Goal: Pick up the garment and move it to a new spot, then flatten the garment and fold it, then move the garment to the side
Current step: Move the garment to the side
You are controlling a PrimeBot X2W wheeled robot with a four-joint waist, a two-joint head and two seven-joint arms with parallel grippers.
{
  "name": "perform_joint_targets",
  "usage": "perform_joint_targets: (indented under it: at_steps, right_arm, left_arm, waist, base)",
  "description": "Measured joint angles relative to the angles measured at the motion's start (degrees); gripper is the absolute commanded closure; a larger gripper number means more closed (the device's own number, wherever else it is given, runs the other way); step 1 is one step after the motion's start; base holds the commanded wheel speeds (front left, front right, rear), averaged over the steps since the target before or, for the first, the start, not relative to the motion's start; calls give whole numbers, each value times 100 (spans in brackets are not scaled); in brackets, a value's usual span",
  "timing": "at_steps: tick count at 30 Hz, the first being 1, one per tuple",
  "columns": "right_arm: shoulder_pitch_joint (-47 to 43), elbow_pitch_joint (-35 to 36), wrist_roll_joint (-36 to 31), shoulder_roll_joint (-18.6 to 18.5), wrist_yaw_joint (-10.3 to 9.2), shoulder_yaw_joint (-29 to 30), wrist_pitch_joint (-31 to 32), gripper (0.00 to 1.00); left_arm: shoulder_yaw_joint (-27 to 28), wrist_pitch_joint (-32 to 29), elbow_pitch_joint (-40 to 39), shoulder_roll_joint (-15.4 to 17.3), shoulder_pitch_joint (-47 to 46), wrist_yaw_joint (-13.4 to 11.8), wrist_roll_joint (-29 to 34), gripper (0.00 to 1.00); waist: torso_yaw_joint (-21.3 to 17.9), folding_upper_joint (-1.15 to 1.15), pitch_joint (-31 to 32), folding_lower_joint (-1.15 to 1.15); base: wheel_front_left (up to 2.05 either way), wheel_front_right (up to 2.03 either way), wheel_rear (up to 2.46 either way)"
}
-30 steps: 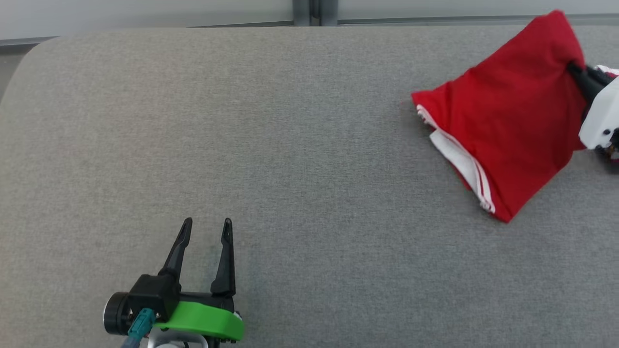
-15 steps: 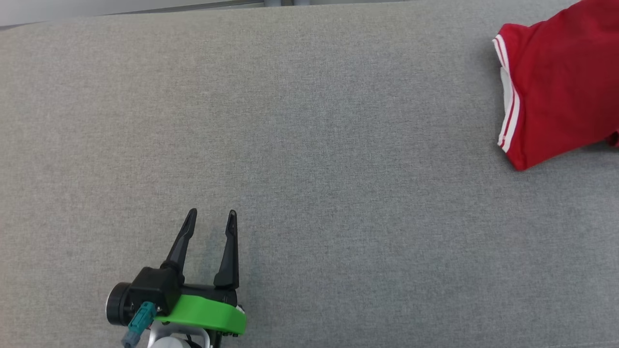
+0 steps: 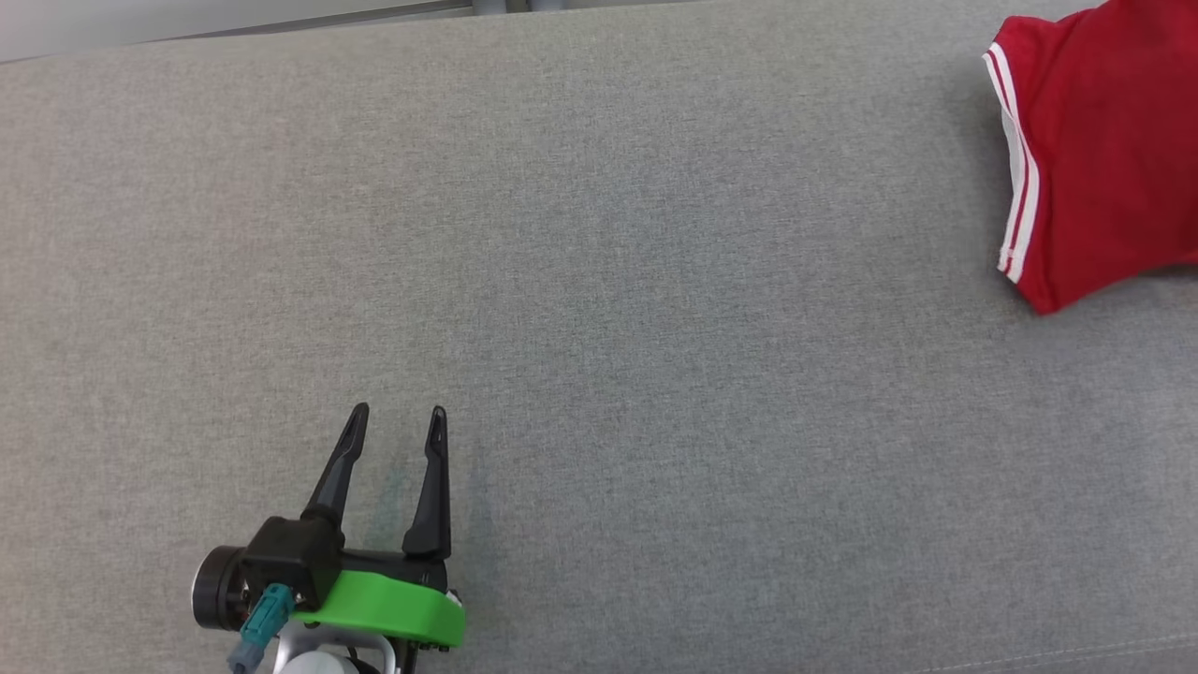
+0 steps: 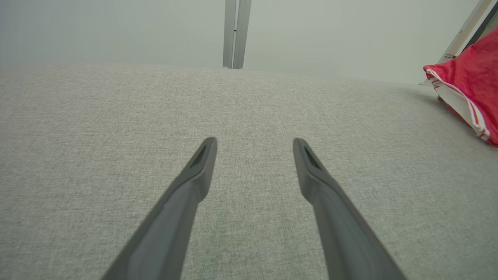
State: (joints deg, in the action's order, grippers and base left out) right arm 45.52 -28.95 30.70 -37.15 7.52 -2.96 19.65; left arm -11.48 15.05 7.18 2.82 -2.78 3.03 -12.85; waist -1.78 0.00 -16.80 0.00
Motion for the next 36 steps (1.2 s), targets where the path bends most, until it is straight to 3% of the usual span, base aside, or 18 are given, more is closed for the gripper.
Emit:
perform_joint_targets:
  at_steps: [5,6,7,14,25,30,36]
  right_arm:
    - [-59,-212,-250,26,1,246,-88,97]
    - [-59,-302,-387,40,1,355,-202,70]
    - [-59,-414,-567,56,1,495,-332,0]
    - [-213,-813,-1570,326,1,931,-813,0]
    - [-1202,-65,-2175,753,1,1067,-2605,0]
    - [-2105,400,-2382,1221,1,1211,-3328,0]
    - [-3259,1281,-2715,2041,1,1413,-3452,0]
  left_arm:
    - [8,0,62,0,3,52,144,0]
    - [11,0,69,0,8,57,159,0]
    - [14,1,81,0,13,59,186,0]
    - [89,0,149,0,125,94,215,0]
    - [390,0,-142,0,295,49,242,0]
    - [536,0,-238,0,454,-1,275,0]
    - [733,0,-162,1,650,-186,302,0]
  waist:
    - [-13,0,-29,0]
    - [-13,0,-31,0]
    - [-11,0,-35,0]
    - [-3,0,26,0]
    - [-54,0,391,0]
    - [-29,0,701,0]
    - [39,0,1070,0]
  base:
    - [0,0,0]
    - [0,0,0]
    - [0,0,0]
    - [0,0,0]
    - [0,0,0]
    - [0,0,0]
    - [0,0,0]
